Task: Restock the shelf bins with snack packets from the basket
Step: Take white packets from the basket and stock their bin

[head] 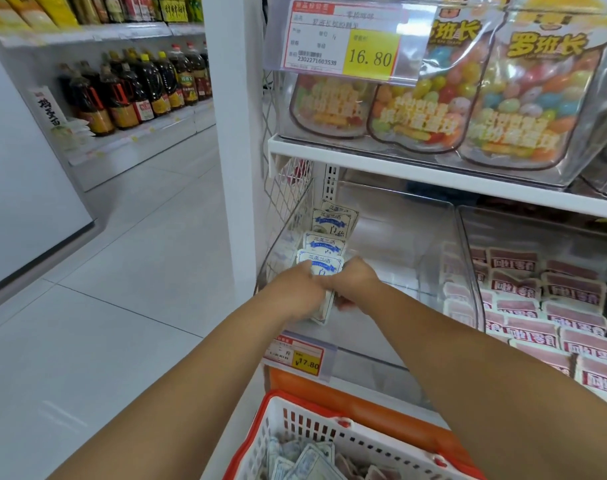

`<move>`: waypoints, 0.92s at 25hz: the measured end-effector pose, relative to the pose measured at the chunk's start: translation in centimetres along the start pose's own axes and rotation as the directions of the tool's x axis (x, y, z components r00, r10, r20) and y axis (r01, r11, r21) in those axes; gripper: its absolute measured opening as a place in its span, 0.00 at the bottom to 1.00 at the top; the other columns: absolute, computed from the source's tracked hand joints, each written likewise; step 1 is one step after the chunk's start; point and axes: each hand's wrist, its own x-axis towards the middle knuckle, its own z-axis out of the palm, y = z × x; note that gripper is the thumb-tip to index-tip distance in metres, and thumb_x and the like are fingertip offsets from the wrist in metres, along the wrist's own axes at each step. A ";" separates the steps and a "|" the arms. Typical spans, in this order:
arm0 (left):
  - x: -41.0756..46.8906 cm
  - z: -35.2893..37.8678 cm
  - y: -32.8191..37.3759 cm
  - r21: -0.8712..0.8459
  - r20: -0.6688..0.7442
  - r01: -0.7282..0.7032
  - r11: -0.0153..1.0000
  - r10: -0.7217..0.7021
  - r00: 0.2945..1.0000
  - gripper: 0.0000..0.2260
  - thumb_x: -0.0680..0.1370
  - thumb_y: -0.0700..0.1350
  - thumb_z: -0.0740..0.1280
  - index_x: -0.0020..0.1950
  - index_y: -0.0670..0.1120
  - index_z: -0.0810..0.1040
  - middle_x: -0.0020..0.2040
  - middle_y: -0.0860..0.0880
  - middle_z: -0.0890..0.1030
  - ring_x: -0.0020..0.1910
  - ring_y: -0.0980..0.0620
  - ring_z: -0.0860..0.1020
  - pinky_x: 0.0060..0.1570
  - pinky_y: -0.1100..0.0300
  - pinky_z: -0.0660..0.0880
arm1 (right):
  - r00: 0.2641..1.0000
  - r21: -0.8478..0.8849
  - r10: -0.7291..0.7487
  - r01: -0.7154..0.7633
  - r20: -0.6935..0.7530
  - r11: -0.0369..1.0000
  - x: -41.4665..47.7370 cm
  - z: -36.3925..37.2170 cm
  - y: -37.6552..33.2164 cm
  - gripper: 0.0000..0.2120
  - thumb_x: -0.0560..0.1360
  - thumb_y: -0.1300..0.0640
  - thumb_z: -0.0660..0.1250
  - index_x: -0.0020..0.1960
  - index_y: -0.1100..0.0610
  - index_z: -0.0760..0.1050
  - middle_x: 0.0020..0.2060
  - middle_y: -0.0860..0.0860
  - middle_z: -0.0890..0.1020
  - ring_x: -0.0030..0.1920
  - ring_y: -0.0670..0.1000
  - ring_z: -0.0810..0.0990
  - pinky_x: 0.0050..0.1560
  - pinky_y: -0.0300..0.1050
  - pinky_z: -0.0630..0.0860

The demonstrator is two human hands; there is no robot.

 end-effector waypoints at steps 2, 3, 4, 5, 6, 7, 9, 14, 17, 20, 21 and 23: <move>0.5 0.1 -0.3 0.099 0.076 0.012 0.995 -0.019 0.997 0.21 0.79 0.39 0.60 0.72 0.47 0.66 0.65 0.47 0.75 0.53 0.47 0.75 0.39 0.61 0.70 | 0.999 0.136 -0.048 0.045 0.021 0.990 0.0 0.1 0.6 0.28 0.66 0.56 0.80 0.60 0.59 0.70 0.52 0.56 0.81 0.49 0.55 0.83 0.43 0.51 0.83; 0.8 0.1 -0.5 0.107 0.096 0.017 0.994 -0.028 0.995 0.22 0.78 0.39 0.61 0.73 0.49 0.65 0.66 0.48 0.74 0.52 0.48 0.75 0.39 0.62 0.71 | 0.996 0.202 -0.084 0.082 0.002 0.976 -0.1 0.1 0.7 0.28 0.66 0.59 0.79 0.61 0.59 0.69 0.52 0.55 0.81 0.51 0.56 0.83 0.47 0.53 0.82; 1.1 0.1 -0.7 0.091 0.107 0.025 0.996 -0.034 0.994 0.24 0.78 0.39 0.62 0.73 0.50 0.64 0.68 0.50 0.73 0.52 0.48 0.75 0.37 0.63 0.71 | 0.994 0.250 -0.111 0.112 -0.018 0.962 -0.1 0.0 0.7 0.29 0.67 0.60 0.79 0.62 0.60 0.68 0.52 0.55 0.81 0.52 0.56 0.83 0.50 0.53 0.82; 1.3 0.0 -0.8 0.081 0.106 0.023 0.996 -0.032 0.994 0.24 0.78 0.38 0.62 0.73 0.52 0.64 0.68 0.51 0.73 0.53 0.48 0.76 0.34 0.64 0.69 | 0.991 0.264 -0.128 0.132 -0.032 0.955 -0.1 0.0 0.7 0.29 0.68 0.61 0.78 0.63 0.60 0.67 0.53 0.55 0.81 0.52 0.56 0.82 0.52 0.53 0.81; 1.4 0.0 -0.9 0.076 0.104 0.020 0.997 -0.028 0.994 0.24 0.78 0.38 0.61 0.74 0.52 0.64 0.68 0.51 0.73 0.55 0.47 0.77 0.32 0.65 0.68 | 0.990 0.242 -0.137 0.142 -0.036 0.960 0.0 0.0 0.7 0.29 0.68 0.61 0.78 0.63 0.60 0.67 0.53 0.55 0.81 0.53 0.56 0.82 0.53 0.54 0.81; 1.4 0.0 -0.8 0.077 0.101 0.023 0.997 -0.030 0.994 0.24 0.78 0.38 0.60 0.74 0.52 0.64 0.68 0.51 0.73 0.57 0.46 0.76 0.31 0.65 0.66 | 0.991 0.199 -0.131 0.135 -0.035 0.971 0.1 0.1 0.6 0.28 0.68 0.59 0.78 0.61 0.59 0.66 0.53 0.54 0.80 0.53 0.56 0.82 0.53 0.55 0.81; 1.6 0.1 -0.9 0.085 0.094 0.028 0.996 -0.036 0.995 0.24 0.78 0.38 0.59 0.74 0.52 0.64 0.67 0.50 0.74 0.57 0.46 0.76 0.32 0.64 0.66 | 0.993 0.128 -0.113 0.115 -0.024 0.985 0.2 0.0 0.6 0.26 0.67 0.56 0.79 0.59 0.57 0.68 0.52 0.53 0.80 0.52 0.55 0.82 0.49 0.53 0.82; 1.7 0.1 -0.8 0.107 0.077 0.037 0.994 -0.045 0.996 0.23 0.79 0.39 0.58 0.75 0.47 0.63 0.68 0.46 0.72 0.65 0.44 0.73 0.53 0.56 0.74 | 0.995 0.007 -0.053 0.053 0.081 0.999 0.0 -0.6 0.8 0.12 0.70 0.59 0.77 0.50 0.59 0.77 0.40 0.54 0.82 0.35 0.50 0.79 0.37 0.44 0.78; 1.4 0.0 -0.6 0.114 0.058 0.023 0.993 -0.030 0.998 0.22 0.80 0.39 0.58 0.75 0.47 0.64 0.67 0.47 0.73 0.58 0.46 0.75 0.42 0.62 0.69 | 0.997 -0.070 -0.070 0.072 0.042 0.995 0.0 -0.6 0.8 0.16 0.70 0.56 0.77 0.53 0.61 0.77 0.38 0.54 0.81 0.33 0.51 0.78 0.37 0.46 0.80; 0.2 -0.3 -0.3 0.148 -0.001 -0.023 0.989 0.024 1.000 0.21 0.79 0.38 0.59 0.73 0.46 0.67 0.65 0.45 0.75 0.54 0.47 0.75 0.40 0.61 0.70 | 0.998 -0.114 -0.037 0.042 0.048 0.993 -1.3 -1.2 0.0 0.19 0.70 0.53 0.77 0.53 0.63 0.76 0.37 0.54 0.80 0.30 0.50 0.77 0.34 0.44 0.79; -0.4 -0.3 -0.3 0.138 -0.034 -0.038 0.990 0.044 0.998 0.21 0.79 0.38 0.60 0.73 0.46 0.67 0.67 0.45 0.74 0.55 0.47 0.76 0.43 0.60 0.71 | 0.998 -0.148 -0.042 0.048 0.042 0.988 -2.1 -1.7 -0.3 0.19 0.70 0.52 0.77 0.53 0.62 0.75 0.39 0.54 0.80 0.31 0.50 0.77 0.34 0.43 0.79; -1.8 -0.2 -0.7 0.045 -0.137 -0.111 0.993 0.116 0.984 0.21 0.80 0.40 0.61 0.73 0.49 0.68 0.69 0.48 0.74 0.57 0.47 0.78 0.47 0.61 0.74 | 0.988 -0.192 -0.156 0.149 -0.021 0.970 -3.9 -2.8 -0.9 0.21 0.71 0.51 0.75 0.59 0.59 0.74 0.50 0.54 0.81 0.40 0.53 0.81 0.45 0.48 0.81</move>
